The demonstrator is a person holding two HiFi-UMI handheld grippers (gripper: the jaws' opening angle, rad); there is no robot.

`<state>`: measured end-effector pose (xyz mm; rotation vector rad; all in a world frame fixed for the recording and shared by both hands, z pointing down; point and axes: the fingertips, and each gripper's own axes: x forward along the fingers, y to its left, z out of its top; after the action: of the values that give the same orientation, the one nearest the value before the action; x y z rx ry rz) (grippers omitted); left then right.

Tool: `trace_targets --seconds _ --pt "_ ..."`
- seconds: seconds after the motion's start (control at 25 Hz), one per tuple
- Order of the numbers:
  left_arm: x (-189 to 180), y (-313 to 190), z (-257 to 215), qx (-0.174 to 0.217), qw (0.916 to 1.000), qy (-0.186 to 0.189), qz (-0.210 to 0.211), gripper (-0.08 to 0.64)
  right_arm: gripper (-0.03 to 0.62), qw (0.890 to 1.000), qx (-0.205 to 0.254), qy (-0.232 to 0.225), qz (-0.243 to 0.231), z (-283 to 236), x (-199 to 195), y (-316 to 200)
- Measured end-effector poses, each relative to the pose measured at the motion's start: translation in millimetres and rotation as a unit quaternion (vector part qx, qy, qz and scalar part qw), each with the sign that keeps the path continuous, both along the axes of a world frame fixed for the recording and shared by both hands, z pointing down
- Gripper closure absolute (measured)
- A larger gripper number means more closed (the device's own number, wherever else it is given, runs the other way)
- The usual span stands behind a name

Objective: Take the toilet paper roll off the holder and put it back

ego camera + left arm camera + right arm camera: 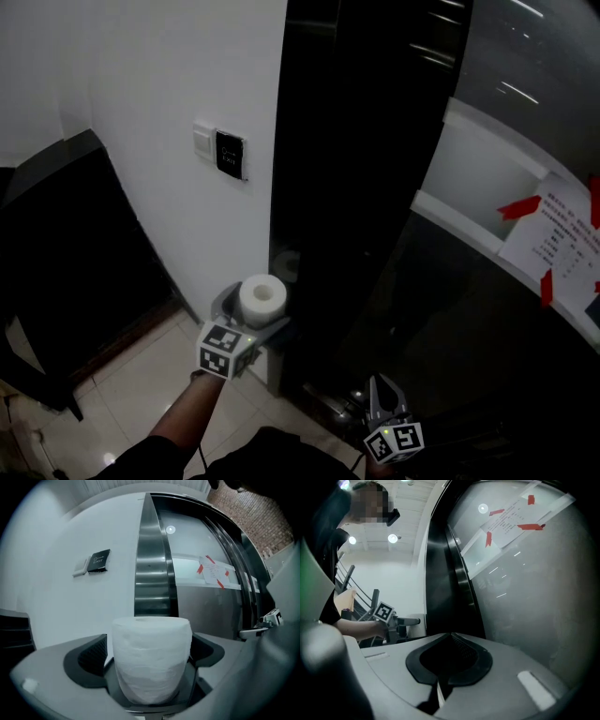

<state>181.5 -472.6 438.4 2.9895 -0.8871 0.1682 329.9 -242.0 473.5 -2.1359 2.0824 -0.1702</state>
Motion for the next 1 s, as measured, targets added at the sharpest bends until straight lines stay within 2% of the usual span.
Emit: trace_targets --seconds 0.4,0.56,1.0 --pt "11.9 -7.9 9.1 0.003 0.9996 -0.026 -0.003 0.038 0.578 1.000 -0.003 -0.001 0.015 1.5 6.5 10.8" --pt "11.9 -8.0 9.3 0.008 0.9994 -0.033 -0.002 0.074 0.578 1.000 -0.005 -0.001 0.015 2.8 6.2 13.3" --pt "-3.3 4.9 -19.6 0.035 0.9993 0.007 -0.008 0.080 0.578 1.000 -0.010 0.000 0.009 2.9 3.9 14.6"
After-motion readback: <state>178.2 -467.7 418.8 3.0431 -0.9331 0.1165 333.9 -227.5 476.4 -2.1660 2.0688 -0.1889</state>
